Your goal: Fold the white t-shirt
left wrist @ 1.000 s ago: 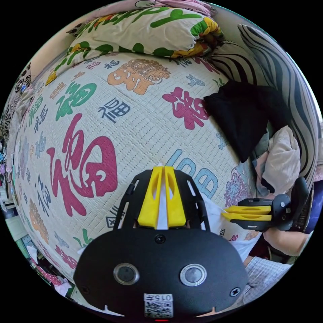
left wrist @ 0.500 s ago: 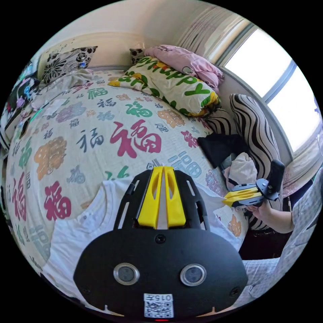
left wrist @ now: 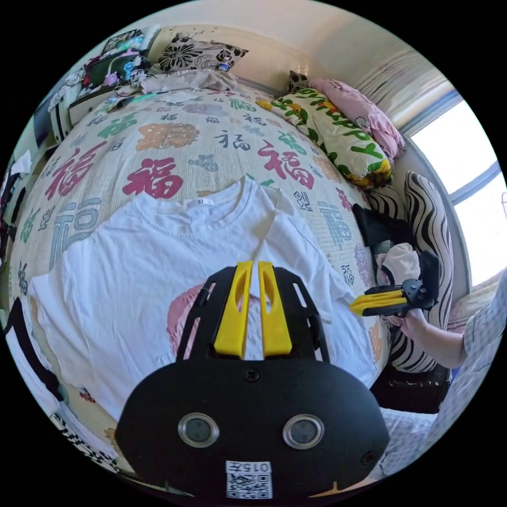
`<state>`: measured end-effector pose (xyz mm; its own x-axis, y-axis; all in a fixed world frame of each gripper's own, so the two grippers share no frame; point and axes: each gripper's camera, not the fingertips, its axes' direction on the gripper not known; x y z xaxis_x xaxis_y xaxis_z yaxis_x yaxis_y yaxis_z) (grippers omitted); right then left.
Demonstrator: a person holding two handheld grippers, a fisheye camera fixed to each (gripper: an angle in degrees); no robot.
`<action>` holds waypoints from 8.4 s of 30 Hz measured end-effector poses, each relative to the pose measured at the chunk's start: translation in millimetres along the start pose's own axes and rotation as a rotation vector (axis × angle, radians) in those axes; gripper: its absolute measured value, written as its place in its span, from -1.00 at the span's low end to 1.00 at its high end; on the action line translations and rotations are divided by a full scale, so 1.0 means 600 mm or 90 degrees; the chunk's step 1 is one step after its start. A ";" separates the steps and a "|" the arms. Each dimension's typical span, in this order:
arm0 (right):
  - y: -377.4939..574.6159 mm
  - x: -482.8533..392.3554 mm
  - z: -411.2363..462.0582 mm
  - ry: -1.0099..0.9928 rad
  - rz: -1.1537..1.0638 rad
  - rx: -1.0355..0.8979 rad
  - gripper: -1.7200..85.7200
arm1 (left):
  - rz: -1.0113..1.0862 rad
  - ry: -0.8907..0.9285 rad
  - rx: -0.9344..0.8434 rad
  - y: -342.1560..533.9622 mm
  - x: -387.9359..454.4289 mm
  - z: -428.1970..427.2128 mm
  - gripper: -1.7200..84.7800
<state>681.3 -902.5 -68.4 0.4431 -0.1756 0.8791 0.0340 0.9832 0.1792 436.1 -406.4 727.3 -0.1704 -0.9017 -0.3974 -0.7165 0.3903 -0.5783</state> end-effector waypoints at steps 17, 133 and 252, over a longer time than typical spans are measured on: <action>-0.094 0.052 0.081 0.073 0.145 0.028 -0.97 | 0.134 0.040 -0.053 -0.106 0.020 0.108 -0.98; -0.677 -0.278 0.331 0.039 0.020 -0.091 -0.93 | 0.064 0.058 -0.143 0.220 -0.380 -0.261 -0.95; -0.221 0.008 0.178 0.108 0.356 -0.020 -0.90 | -0.215 0.037 -0.054 0.337 -0.582 -0.315 -0.93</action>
<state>583.2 -1038.8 -40.5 0.5379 0.3790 0.7530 -0.2217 0.9254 -0.3074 223.0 -48.1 883.6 0.0490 -0.9872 -0.1519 -0.7926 0.0541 -0.6073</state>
